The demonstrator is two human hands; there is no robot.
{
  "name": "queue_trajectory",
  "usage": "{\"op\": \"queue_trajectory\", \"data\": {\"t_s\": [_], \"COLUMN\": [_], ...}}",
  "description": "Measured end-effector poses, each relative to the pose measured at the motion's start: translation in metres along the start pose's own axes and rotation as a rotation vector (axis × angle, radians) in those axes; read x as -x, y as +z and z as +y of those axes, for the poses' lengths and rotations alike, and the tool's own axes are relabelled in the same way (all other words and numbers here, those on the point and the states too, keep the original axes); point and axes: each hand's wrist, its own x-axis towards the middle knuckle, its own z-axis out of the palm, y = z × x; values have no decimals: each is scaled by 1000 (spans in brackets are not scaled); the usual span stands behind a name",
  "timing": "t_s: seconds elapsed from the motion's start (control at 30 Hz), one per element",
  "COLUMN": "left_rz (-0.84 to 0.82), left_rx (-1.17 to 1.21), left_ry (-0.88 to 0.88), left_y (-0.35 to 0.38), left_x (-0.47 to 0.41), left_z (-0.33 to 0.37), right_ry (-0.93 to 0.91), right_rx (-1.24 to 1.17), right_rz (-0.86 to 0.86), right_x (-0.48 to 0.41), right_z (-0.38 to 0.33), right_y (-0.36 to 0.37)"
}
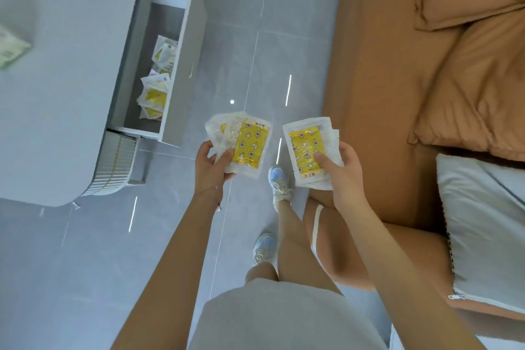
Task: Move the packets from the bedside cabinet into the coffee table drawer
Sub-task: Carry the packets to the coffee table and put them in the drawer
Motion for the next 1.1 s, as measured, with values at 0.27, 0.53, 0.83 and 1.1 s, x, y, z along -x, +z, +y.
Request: {"op": "queue_trajectory", "data": {"t_s": [0.27,0.53,0.83,1.1], "left_rz": [224,421,513,562], "left_rx": [276,437,511,533], "left_ry": [-53,-49,-109,-147], "left_y": [-6,-30,-88,-136], "left_x": [-65,-124,-216,-284], "left_z": [55,107,144,171], "right_ry": [56,28,38,74], "right_rx": [76,208,373,489], "right_rz": [-168,-288,-467,-564], "right_x": [-87,-150,-201,-237], "right_z": [-83,-158,-184,-190], "right_y": [89,186,323,429]}}
